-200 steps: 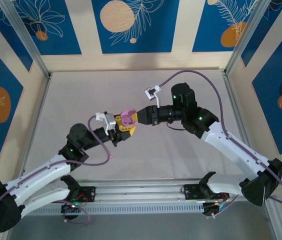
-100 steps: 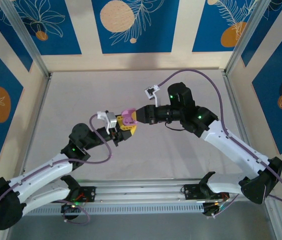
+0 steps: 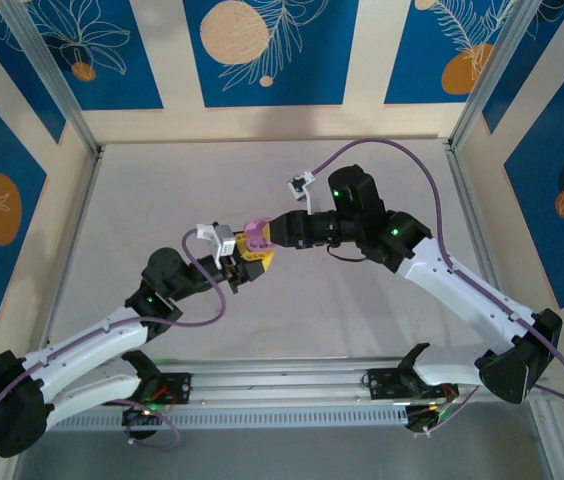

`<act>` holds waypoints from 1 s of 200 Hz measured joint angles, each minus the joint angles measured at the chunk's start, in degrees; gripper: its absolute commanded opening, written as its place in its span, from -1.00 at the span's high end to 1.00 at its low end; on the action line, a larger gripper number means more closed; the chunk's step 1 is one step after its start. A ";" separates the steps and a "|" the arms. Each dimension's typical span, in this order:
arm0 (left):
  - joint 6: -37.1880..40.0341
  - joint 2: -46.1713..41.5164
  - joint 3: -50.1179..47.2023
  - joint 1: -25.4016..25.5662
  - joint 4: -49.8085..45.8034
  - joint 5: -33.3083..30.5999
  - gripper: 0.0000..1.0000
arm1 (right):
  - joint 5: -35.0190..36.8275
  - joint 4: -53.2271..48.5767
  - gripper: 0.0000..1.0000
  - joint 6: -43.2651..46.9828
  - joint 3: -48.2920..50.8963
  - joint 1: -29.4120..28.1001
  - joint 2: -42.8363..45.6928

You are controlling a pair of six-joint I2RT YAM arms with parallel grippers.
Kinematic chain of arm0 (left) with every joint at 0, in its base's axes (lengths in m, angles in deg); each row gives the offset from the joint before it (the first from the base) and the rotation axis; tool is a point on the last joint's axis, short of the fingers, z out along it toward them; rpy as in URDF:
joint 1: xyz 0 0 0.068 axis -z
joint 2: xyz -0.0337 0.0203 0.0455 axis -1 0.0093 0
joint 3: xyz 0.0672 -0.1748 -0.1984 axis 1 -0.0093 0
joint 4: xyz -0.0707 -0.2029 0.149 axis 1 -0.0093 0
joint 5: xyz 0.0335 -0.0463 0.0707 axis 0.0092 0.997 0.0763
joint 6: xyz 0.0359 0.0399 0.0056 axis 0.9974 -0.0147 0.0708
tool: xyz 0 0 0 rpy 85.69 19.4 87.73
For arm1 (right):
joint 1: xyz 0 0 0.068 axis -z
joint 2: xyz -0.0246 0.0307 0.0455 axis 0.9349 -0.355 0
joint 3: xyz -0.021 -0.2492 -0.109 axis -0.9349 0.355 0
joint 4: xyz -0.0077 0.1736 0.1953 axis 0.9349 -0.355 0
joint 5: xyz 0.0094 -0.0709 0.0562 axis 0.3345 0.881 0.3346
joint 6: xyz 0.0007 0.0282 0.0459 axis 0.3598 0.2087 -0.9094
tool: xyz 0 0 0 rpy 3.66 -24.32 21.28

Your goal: Insert wireless bluetooth earbuds into charging case

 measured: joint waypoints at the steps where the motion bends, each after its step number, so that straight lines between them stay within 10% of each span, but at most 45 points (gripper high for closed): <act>1: 0.00 0.00 -0.02 0.00 0.02 -0.02 0.54 | 0.00 0.00 0.44 0.02 -0.02 0.00 0.00; 200: 3.26 -1.20 -0.48 0.13 1.77 0.55 0.54 | 4.44 -4.15 0.25 0.57 -0.11 0.04 4.02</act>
